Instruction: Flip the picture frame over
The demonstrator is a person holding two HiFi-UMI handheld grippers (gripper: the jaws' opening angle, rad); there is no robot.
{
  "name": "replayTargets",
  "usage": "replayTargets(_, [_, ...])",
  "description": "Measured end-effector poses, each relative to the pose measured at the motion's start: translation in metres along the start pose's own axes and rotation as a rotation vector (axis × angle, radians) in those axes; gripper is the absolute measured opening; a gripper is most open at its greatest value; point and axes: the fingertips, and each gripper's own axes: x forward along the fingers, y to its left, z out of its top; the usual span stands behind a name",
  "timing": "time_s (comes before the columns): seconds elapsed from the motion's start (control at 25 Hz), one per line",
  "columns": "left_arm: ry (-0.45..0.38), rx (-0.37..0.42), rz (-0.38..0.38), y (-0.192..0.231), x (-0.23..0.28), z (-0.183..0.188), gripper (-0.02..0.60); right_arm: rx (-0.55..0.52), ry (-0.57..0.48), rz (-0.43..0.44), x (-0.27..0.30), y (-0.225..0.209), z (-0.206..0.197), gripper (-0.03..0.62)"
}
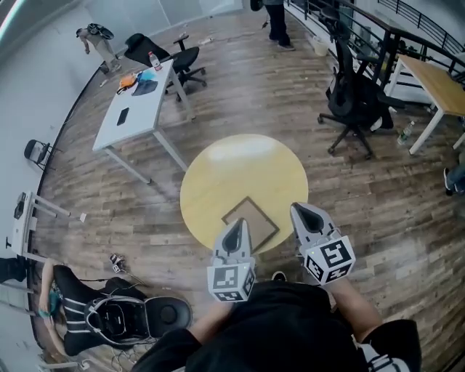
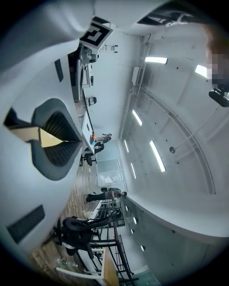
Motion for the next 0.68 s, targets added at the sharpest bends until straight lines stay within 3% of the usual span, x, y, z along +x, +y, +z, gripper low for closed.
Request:
replayTargets(0.4, [-0.046, 0.021, 0.008, -0.012, -0.003, 0.02, 0.023, -0.017, -0.015, 0.031, -0.007, 0.002, 0.012, 0.02])
replayTargets(0.68, [-0.027, 0.022, 0.018, -0.009, -0.002, 0.016, 0.023, -0.016, -0.008, 0.055, -0.002, 0.003, 0.012, 0.02])
